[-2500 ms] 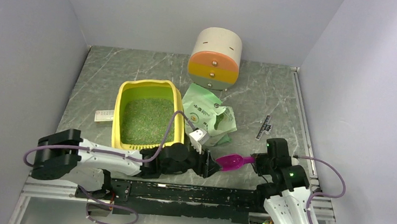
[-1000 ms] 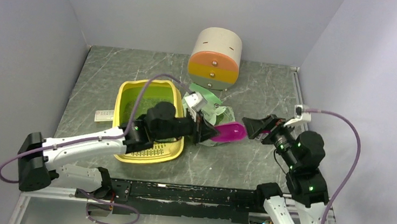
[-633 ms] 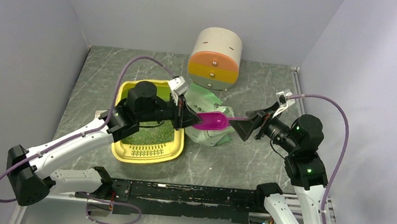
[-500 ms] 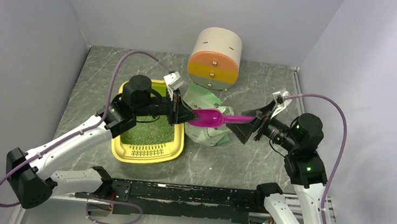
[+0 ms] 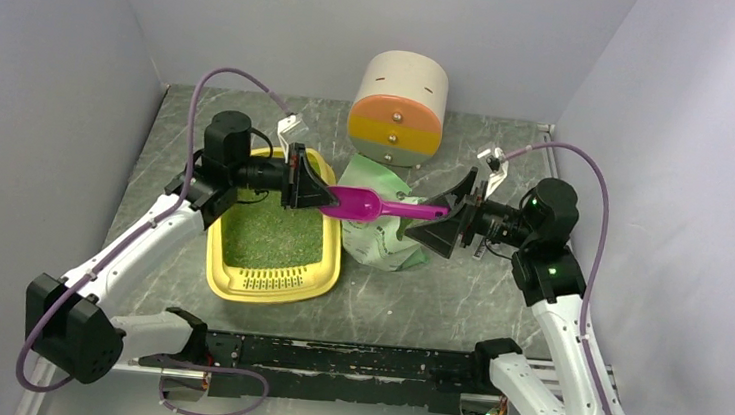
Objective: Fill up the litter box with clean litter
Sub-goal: Pick up the spatula from the center of the board.
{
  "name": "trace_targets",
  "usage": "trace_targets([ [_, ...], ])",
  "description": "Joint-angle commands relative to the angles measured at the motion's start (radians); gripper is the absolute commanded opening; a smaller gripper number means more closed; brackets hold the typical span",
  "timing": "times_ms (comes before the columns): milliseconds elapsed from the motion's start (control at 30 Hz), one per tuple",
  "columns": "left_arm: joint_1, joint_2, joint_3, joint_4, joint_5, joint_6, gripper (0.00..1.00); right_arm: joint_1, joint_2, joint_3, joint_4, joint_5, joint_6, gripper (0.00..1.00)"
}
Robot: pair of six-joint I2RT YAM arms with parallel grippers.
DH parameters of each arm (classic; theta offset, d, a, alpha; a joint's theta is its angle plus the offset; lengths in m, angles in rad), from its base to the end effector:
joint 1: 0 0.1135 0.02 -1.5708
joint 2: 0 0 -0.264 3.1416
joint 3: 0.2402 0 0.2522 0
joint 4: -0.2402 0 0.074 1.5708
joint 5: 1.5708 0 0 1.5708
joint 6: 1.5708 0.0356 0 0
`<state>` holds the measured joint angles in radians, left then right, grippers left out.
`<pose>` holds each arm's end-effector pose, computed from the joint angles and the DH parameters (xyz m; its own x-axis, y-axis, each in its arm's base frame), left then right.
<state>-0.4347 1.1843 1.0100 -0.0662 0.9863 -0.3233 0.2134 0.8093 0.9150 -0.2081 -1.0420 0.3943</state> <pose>0.2261 -0.1377 0.3523 -0.5121 0.0445 -0.8578 0.8483 0.1829 -0.4969 0.1563 0.0653 0.3807 -0.4558 0.0996 -0.8845 -0.8353 0.2956 0.4636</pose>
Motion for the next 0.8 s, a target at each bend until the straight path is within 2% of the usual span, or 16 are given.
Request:
trace_targets([
  [0,0.014,0.029,0.048,-0.028,0.125,0.075,0.05,0.0,-0.025,-0.02,0.126,-0.044,0.087,1.0],
  [100,0.018,0.029,0.037,0.011,0.175,0.058,0.05,0.001,-0.012,-0.022,0.125,-0.01,0.093,1.0],
  [200,0.022,0.024,0.045,-0.03,0.096,0.084,0.05,0.0,0.035,-0.019,0.152,-0.069,0.111,1.0],
  [300,0.022,0.026,0.0,0.139,0.135,-0.029,0.05,0.002,0.06,-0.035,0.203,-0.1,0.162,0.99],
  [400,0.022,0.026,-0.002,0.16,0.106,-0.049,0.05,0.002,0.053,-0.053,0.313,-0.153,0.212,0.97],
  [500,0.022,0.028,0.004,0.157,0.082,-0.054,0.05,0.003,0.038,-0.096,0.443,-0.185,0.304,0.87],
  [767,0.022,0.015,0.004,0.108,0.074,-0.01,0.05,0.002,0.072,-0.089,0.452,-0.172,0.365,0.68],
])
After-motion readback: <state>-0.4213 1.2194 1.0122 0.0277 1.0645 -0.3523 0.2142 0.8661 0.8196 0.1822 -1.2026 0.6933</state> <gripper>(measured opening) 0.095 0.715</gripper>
